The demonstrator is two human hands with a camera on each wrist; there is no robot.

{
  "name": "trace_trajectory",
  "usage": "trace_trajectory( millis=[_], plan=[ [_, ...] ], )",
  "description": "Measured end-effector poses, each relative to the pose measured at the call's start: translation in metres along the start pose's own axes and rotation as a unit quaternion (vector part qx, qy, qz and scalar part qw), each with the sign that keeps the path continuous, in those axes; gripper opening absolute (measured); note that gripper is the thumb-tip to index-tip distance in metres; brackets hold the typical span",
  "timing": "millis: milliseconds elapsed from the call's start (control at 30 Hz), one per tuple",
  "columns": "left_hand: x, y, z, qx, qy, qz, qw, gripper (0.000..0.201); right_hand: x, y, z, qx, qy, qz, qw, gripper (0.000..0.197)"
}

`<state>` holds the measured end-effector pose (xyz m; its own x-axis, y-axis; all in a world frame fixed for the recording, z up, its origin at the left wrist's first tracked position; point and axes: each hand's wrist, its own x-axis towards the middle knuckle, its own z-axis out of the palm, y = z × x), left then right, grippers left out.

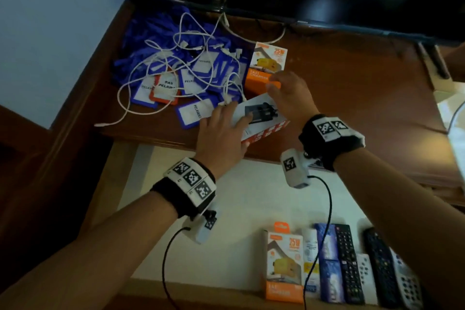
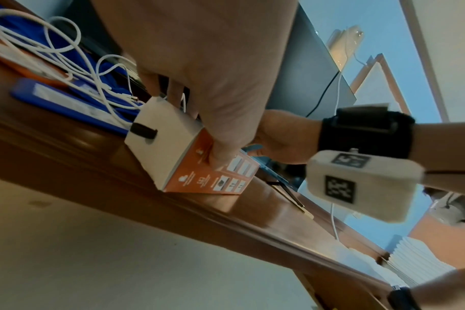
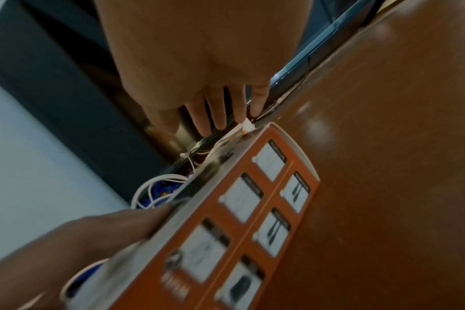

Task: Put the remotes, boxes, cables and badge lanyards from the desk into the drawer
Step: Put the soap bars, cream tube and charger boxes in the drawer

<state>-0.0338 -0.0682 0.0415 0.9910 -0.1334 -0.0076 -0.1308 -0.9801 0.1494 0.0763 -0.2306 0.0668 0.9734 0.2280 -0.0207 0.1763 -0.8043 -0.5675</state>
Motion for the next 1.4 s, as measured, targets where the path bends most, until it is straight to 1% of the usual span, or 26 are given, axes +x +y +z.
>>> trace_trajectory(
  millis=[100, 167, 233, 333, 400, 500, 567, 600, 667, 767, 800, 867, 933, 1033, 1100, 1133, 1167, 1200, 1267, 1333, 1400],
  plan=[
    [-0.004, -0.015, -0.005, -0.001, -0.011, 0.03, 0.999, 0.063, 0.011, 0.003, 0.003, -0.015, -0.07, 0.037, 0.997, 0.046],
    [-0.006, -0.027, -0.008, -0.009, -0.017, 0.031, 0.999, 0.064, 0.01, 0.007, 0.002, -0.04, -0.084, 0.055, 0.994, 0.047],
    [-0.008, -0.038, -0.009, -0.018, -0.017, 0.027, 0.999, 0.065, 0.001, 0.013, 0.004, -0.094, -0.1, 0.061, 0.989, 0.049],
    [-0.013, -0.051, -0.006, -0.023, -0.007, 0.032, 0.999, 0.066, -0.021, 0.02, 0.006, -0.158, -0.109, 0.062, 0.979, 0.06],
    [-0.017, -0.055, -0.003, -0.025, 0.001, 0.031, 0.999, 0.068, -0.042, 0.024, 0.005, -0.171, -0.074, 0.055, 0.981, 0.058],
    [-0.024, -0.056, 0.003, -0.026, 0.013, 0.02, 0.999, 0.071, -0.075, 0.028, 0.002, -0.17, 0.024, 0.056, 0.984, 0.05],
    [-0.028, -0.054, 0.005, -0.022, 0.018, 0.013, 1.0, 0.073, -0.086, 0.029, 0.003, -0.164, 0.077, 0.094, 0.979, 0.051],
    [-0.029, -0.054, 0.005, -0.02, 0.02, 0.012, 1.0, 0.073, -0.087, 0.027, 0.003, -0.157, 0.089, 0.124, 0.976, 0.054],
    [-0.031, -0.054, 0.004, -0.02, 0.014, 0.009, 1.0, 0.073, -0.08, 0.02, 0.002, -0.13, 0.097, 0.185, 0.969, 0.067],
    [-0.04, -0.055, 0.002, -0.059, 0.015, 0.003, 0.998, 0.074, -0.06, 0.007, 0.004, -0.075, 0.081, 0.246, 0.963, 0.085],
    [-0.045, -0.056, 0.001, -0.083, 0.017, -0.003, 0.996, 0.074, -0.055, 0.005, 0.008, -0.059, 0.075, 0.261, 0.96, 0.087],
    [-0.061, -0.058, 0.001, -0.145, 0.012, -0.018, 0.989, 0.078, -0.053, 0.002, 0.018, -0.033, 0.073, 0.281, 0.956, 0.083],
    [-0.08, -0.062, 0.002, -0.219, -0.009, -0.031, 0.975, 0.086, -0.06, 0.001, 0.025, -0.024, 0.073, 0.289, 0.954, 0.08],
    [-0.112, -0.069, 0.006, -0.312, -0.056, -0.054, 0.947, 0.099, -0.09, -0.001, 0.028, -0.008, 0.052, 0.28, 0.959, 0.093],
    [-0.133, -0.07, 0.011, -0.328, -0.083, -0.073, 0.938, 0.102, -0.122, -0.001, 0.032, 0.026, 0.067, 0.265, 0.962, 0.104],
    [-0.143, -0.07, 0.014, -0.323, -0.095, -0.081, 0.938, 0.104, -0.14, -0.001, 0.036, 0.063, 0.09, 0.256, 0.96, 0.107],
    [-0.151, -0.07, 0.016, -0.313, -0.106, -0.09, 0.939, 0.106, -0.158, -0.001, 0.041, 0.123, 0.12, 0.247, 0.954, 0.108],
    [-0.159, -0.069, 0.019, -0.303, -0.118, -0.102, 0.94, 0.107, -0.175, -0.002, 0.046, 0.203, 0.149, 0.241, 0.937, 0.105],
    [-0.173, -0.066, 0.023, -0.288, -0.15, -0.124, 0.938, 0.108, -0.205, -0.005, 0.059, 0.34, 0.174, 0.248, 0.89, 0.096],
    [-0.182, -0.064, 0.026, -0.271, -0.183, -0.13, 0.936, 0.108, -0.228, -0.006, 0.072, 0.402, 0.165, 0.259, 0.863, 0.093],
    [-0.189, -0.064, 0.028, -0.225, -0.209, -0.124, 0.944, 0.109, -0.245, -0.008, 0.084, 0.429, 0.135, 0.265, 0.853, 0.087]
  ],
)
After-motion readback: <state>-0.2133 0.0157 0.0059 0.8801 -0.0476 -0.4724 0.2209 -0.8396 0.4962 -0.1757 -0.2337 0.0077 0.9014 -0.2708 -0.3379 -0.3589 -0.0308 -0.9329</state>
